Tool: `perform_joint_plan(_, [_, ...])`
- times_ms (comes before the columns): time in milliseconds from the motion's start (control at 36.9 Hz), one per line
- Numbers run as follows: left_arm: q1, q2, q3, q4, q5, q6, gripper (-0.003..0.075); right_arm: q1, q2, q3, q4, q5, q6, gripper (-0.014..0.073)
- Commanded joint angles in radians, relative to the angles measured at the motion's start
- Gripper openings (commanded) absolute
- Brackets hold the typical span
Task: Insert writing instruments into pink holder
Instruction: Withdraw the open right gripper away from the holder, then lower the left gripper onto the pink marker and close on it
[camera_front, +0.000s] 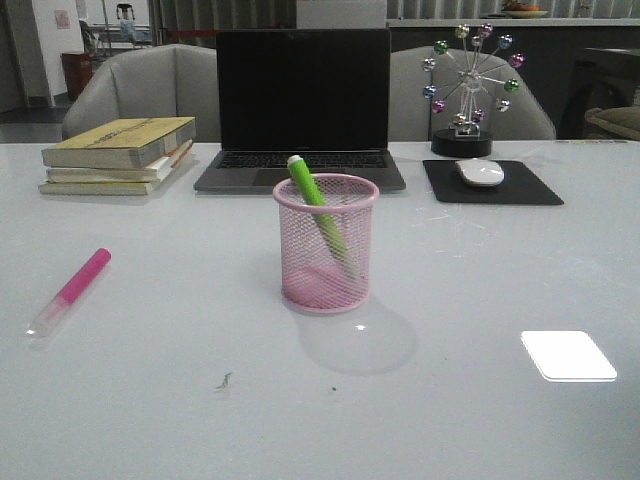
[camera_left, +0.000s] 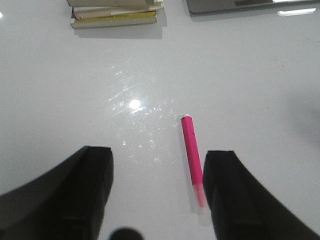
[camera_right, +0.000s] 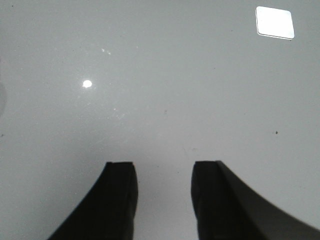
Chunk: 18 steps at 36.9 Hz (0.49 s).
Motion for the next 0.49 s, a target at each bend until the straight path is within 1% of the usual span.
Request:
perform_joint_plan(0, [-0.006,0.057,-0.13,-0.026,0.009,-0.001,0.0449,-0.009,-0.005,-0.028,-0.002,-0.064,-0.002,0.0393])
perform_joint_plan(190, [-0.006,0.205,-0.292,-0.048,0.09,-0.001,0.0449,-0.009,-0.005,-0.028,-0.002,-0.05,-0.002,0.0393])
perform_joint_plan(461, [-0.006,0.417,-0.43,-0.071,0.169,0.005,0.0449,-0.009,-0.005,-0.028,-0.002,-0.043,-0.002,0.0393])
